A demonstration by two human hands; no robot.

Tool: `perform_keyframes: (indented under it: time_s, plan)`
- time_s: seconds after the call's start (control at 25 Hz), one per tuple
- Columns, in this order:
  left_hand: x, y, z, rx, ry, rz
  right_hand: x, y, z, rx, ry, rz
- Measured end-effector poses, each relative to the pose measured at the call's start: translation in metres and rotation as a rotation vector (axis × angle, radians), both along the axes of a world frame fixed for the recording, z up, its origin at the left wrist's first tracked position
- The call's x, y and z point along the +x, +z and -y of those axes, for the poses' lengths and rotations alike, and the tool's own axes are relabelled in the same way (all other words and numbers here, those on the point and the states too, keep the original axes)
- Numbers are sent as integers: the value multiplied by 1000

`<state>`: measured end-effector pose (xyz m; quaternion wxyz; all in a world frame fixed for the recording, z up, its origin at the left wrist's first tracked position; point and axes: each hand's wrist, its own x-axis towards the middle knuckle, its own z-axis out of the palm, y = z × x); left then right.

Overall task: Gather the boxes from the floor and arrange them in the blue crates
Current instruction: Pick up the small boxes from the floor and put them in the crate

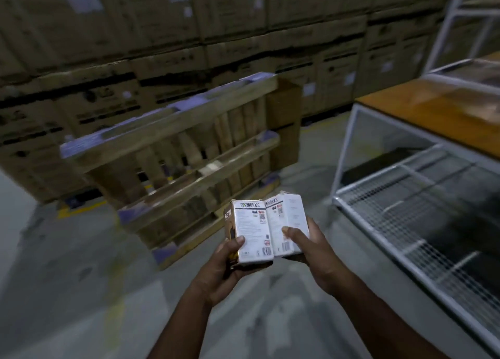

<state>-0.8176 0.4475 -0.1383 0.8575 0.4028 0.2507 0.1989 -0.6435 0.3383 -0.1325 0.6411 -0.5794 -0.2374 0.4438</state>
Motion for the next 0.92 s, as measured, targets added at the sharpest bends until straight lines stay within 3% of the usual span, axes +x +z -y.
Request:
perform_keyframes:
  time_s: [0.44,0.92]
  plan:
    - [291,1,56,8,-392,25,229,3,128,80,-537,-53]
    - [584,51,91,72,-908,146,398,71,189,165,-980,141]
